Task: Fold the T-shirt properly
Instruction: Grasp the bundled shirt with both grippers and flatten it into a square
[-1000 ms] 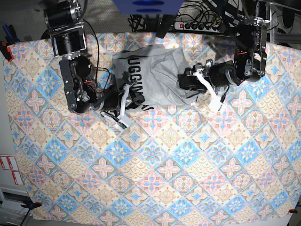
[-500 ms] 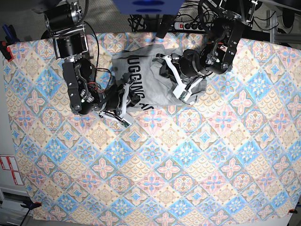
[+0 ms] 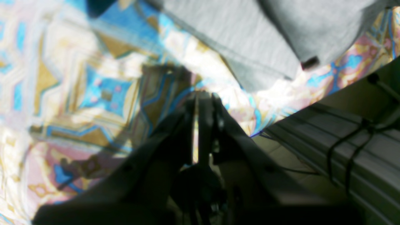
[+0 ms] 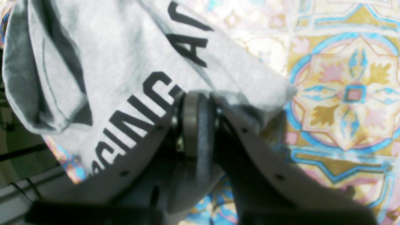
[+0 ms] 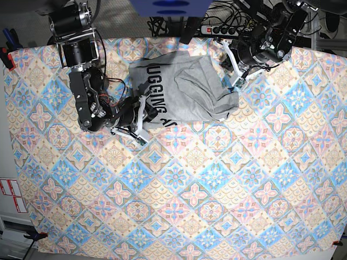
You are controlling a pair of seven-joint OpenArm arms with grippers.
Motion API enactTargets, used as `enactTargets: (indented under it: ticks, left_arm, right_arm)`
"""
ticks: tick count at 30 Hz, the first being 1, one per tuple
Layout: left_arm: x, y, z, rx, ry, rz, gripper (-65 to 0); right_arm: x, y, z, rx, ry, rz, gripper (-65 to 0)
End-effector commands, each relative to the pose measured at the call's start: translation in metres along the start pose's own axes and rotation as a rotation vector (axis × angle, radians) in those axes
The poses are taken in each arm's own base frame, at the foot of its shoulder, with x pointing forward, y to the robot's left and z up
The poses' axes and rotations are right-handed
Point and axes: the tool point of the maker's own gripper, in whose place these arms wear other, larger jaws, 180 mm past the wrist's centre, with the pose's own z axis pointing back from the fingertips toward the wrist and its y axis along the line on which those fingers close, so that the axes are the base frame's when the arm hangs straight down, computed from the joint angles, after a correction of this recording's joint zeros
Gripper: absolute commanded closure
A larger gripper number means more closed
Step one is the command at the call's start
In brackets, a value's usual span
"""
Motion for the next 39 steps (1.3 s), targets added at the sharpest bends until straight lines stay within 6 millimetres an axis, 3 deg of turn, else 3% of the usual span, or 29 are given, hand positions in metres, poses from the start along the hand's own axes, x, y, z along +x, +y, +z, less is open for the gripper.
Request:
enactTargets:
  ticks: [1, 6, 9, 13, 19, 22, 25, 35, 39]
  left_arm:
    - [0.019, -0.011, 0.008, -0.028, -0.079, -0.019, 0.0]
    - [0.06, -0.038, 0.014, -0.077, -0.254, -0.001, 0.0]
    - [0.091, -0.049, 0.012, -0.103, -0.329, 0.018, 0.0]
    - [0.115, -0.059, -0.002, -0.132, -0.351, 0.064, 0.0]
    - [0.139, -0.061, -0.034, -0.155, -0.335, 0.12, 0.0]
    - [0.131, -0.06, -0.059, -0.153, -0.261, 0.097, 0.0]
    - [0.114, -0.058, -0.064, -0.119, -0.21, 0.042, 0.0]
    - [0.031, 0.021, -0.031, 0.1, -0.061, -0.093, 0.0]
    - [0.02, 0.056, -0.014, 0.184, -0.072, 0.001, 0.0]
  right_arm:
    - [0.019, 0.0, 0.005, 0.003, -0.049, 0.026, -5.3]
    - [0.017, 0.02, -0.007, 0.047, -0.02, 0.079, -5.2]
    - [0.019, 0.005, 0.002, 0.014, -0.047, 0.041, -5.2]
    - [0.015, -0.019, 0.017, -0.042, -0.062, -0.005, -5.2]
    - [0.012, -0.023, 0.019, -0.05, -0.054, -0.003, -5.2]
    - [0.012, -0.023, 0.019, -0.05, -0.055, -0.003, -5.2]
    - [0.012, -0.023, 0.019, -0.05, -0.055, -0.003, -5.2]
    - [0.011, -0.023, 0.018, -0.046, -0.053, -0.007, -5.2]
    - [0.011, -0.022, 0.018, -0.045, -0.052, -0.005, -5.2]
